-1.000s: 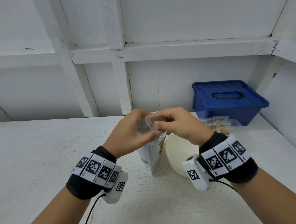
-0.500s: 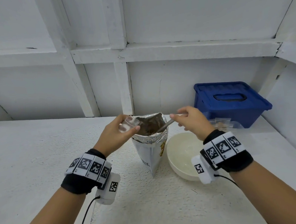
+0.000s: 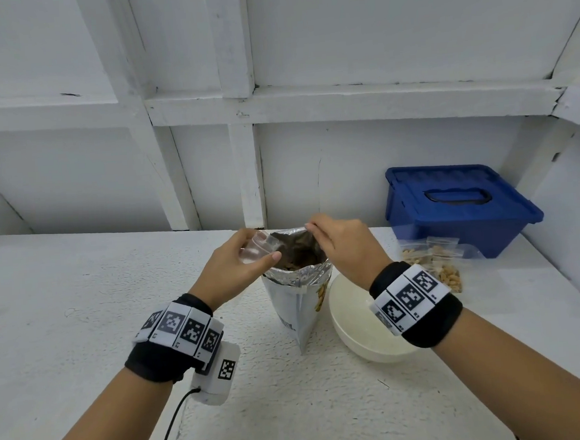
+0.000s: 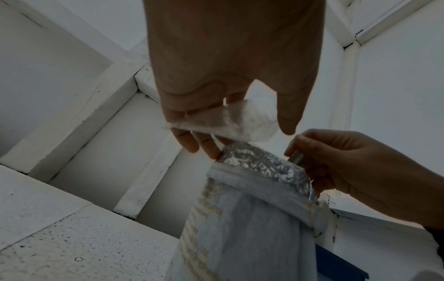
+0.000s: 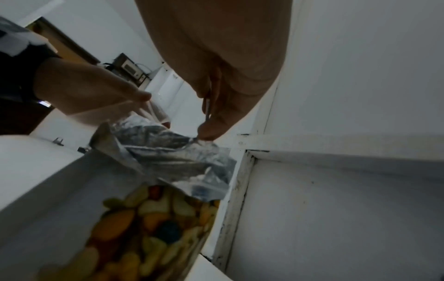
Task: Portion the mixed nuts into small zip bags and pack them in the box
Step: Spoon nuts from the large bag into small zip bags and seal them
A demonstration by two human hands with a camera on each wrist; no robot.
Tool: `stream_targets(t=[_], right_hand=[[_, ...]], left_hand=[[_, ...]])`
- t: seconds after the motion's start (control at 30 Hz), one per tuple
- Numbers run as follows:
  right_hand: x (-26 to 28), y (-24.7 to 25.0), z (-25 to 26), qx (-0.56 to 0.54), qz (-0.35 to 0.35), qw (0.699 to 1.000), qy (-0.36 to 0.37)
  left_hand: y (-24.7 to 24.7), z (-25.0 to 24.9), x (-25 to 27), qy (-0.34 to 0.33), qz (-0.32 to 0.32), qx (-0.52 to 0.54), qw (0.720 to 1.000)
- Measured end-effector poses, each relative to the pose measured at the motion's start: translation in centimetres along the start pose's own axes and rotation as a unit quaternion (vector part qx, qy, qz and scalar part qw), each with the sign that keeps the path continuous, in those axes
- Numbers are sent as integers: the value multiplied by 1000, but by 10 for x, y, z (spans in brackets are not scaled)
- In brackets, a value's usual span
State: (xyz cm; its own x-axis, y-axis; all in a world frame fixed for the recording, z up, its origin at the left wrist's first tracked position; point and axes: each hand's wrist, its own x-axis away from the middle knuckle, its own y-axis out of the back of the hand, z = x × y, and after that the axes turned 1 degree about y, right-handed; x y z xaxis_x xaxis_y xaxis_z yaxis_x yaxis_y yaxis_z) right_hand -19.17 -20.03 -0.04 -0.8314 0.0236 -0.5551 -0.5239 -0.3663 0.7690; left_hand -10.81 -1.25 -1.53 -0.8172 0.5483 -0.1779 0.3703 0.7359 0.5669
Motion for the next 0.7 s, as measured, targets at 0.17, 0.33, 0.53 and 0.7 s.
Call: stream_targets(t=[0.17,0.33,0.53,0.7], right_hand=[[1,-9,2,-31,23,998,-45],[5,-11,5,-112,17,983,-147],[4,-4,1,-233,-43,929,-284],[3,5,-9,-310,-100,870,-370]], left_hand=[[0,-1,0,-3,3,-5,1000],[0,-2,1,-6,10,-8,1000],[3,0,2,-8,13,1,1000],[6,2,0,-3,33,9,999]])
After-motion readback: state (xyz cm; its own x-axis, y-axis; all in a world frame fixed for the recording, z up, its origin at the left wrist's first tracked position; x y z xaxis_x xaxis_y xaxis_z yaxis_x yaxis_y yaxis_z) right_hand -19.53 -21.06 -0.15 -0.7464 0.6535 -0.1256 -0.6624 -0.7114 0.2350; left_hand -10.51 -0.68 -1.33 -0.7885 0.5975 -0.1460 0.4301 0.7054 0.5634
